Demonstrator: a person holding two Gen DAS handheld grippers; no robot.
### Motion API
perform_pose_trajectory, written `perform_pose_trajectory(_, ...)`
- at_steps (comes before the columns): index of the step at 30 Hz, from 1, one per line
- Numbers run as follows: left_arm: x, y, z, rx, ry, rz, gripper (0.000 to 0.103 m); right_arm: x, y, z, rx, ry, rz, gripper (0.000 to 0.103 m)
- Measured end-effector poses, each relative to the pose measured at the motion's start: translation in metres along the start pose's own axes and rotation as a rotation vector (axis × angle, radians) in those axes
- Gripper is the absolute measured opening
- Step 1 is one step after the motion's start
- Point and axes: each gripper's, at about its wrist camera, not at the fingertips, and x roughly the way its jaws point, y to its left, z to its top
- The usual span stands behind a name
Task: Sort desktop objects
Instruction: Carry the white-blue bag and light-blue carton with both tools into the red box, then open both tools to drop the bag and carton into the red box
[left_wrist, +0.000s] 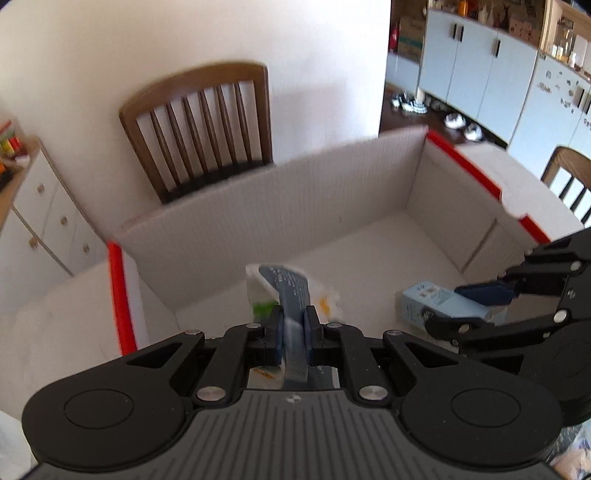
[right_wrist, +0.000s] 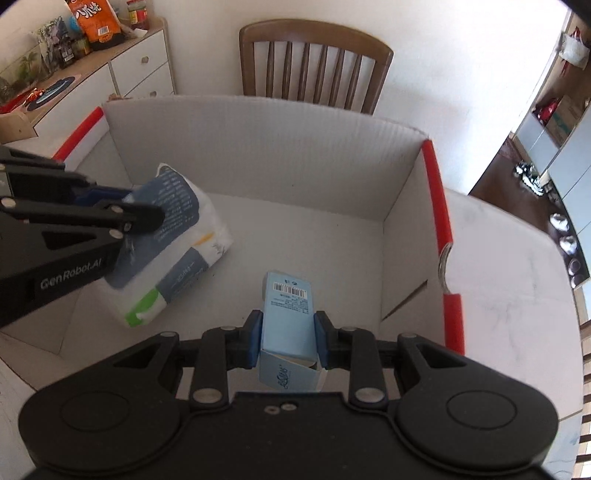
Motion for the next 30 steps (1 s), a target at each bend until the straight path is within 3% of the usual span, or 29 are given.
perform_pose_trajectory(14, 0.0, 0.003, -0.001, 0.004, 0.036, 0.018, 0.01, -0.002, 0.004, -0.007, 0.013, 0.051, 0.009, 0.034)
perform_pose_trajectory(18, -0.006, 0.001, 0.0, 0.006, 0.038, 0.001, 0.01, -0.011, 0.002, -0.007, 0.015, 0.032, 0.014, 0.042)
perform_pose_trajectory(30, -0.029, 0.0, -0.003, -0.019, 0.039, -0.003, 0.014, -0.042, -0.005, -0.008, 0.038, -0.033, 0.043, 0.055)
